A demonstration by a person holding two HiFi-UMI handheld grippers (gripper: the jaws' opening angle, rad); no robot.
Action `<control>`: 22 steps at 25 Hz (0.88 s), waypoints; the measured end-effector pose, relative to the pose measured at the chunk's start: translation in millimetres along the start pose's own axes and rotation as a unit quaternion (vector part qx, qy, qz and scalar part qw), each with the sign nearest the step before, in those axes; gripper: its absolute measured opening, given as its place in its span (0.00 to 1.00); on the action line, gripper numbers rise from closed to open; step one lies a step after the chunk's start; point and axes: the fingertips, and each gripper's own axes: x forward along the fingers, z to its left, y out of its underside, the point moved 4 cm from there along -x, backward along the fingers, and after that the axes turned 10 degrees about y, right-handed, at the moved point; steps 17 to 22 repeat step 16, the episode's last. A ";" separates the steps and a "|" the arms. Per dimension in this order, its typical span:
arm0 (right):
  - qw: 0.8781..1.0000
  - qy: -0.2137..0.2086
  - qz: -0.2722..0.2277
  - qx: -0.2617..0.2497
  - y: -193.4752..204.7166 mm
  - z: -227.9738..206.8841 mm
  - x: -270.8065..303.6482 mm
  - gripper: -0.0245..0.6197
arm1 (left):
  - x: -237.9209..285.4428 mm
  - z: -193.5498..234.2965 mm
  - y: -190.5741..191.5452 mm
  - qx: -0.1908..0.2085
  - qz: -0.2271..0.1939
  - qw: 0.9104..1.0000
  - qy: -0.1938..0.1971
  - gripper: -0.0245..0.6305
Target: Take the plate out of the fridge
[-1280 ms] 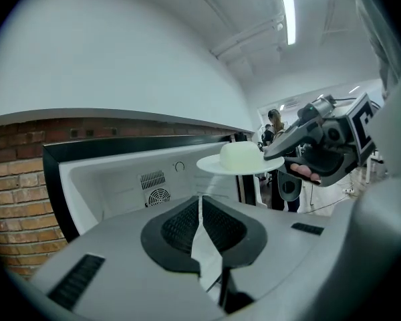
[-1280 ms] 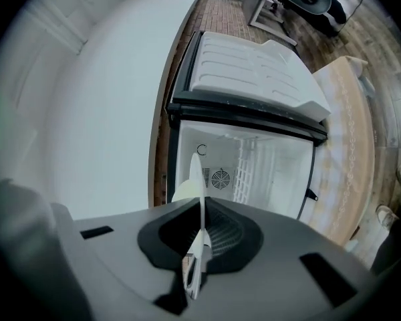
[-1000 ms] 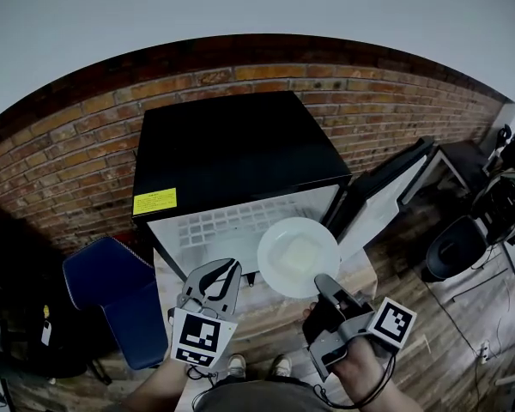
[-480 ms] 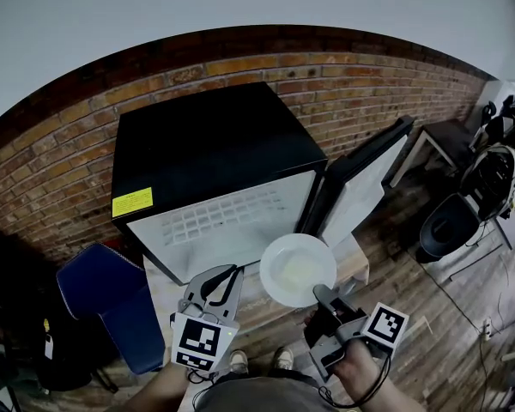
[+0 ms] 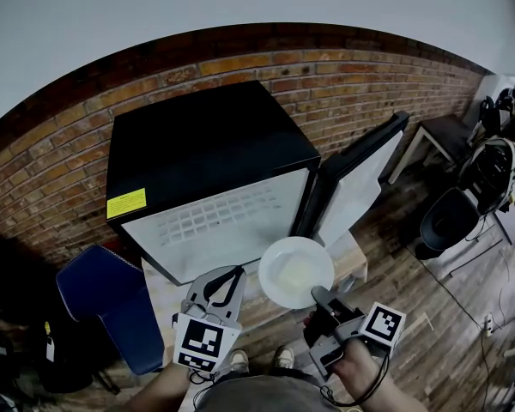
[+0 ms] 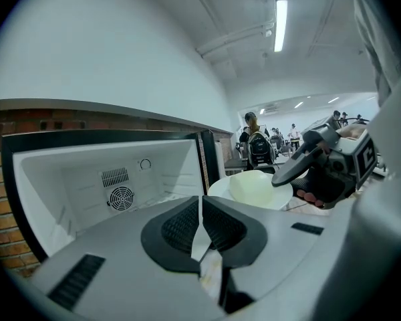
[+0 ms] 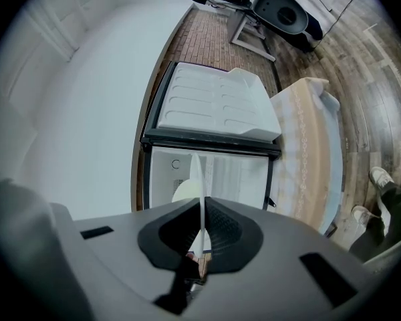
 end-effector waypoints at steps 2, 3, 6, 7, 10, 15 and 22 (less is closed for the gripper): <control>1.000 -0.003 0.003 0.001 -0.1 1.3 1.5 0.09 | -0.4 1.5 -0.9 -0.002 -0.001 1.000 -0.003 0.08; 1.000 -0.004 0.005 0.003 0.0 2.2 2.2 0.09 | -0.5 2.3 -1.9 -0.003 -0.003 1.000 -0.004 0.08; 1.000 -0.009 0.013 0.008 0.8 4.5 5.1 0.09 | -0.1 4.4 -4.7 -0.004 -0.004 1.000 -0.007 0.08; 1.000 -0.009 0.015 0.009 1.1 4.5 6.2 0.09 | 0.2 5.1 -5.2 -0.001 -0.003 1.000 -0.009 0.08; 1.000 -0.009 0.020 0.013 0.9 4.3 9.3 0.09 | 0.2 8.4 -7.2 0.013 -0.001 1.000 -0.019 0.08; 1.000 -0.008 0.022 0.012 -0.8 4.1 12.3 0.09 | -1.2 12.4 -6.5 0.005 -0.002 1.000 -0.022 0.08; 1.000 -0.008 0.022 0.011 -1.1 3.9 12.4 0.09 | -1.3 12.7 -5.7 0.003 -0.001 1.000 -0.022 0.08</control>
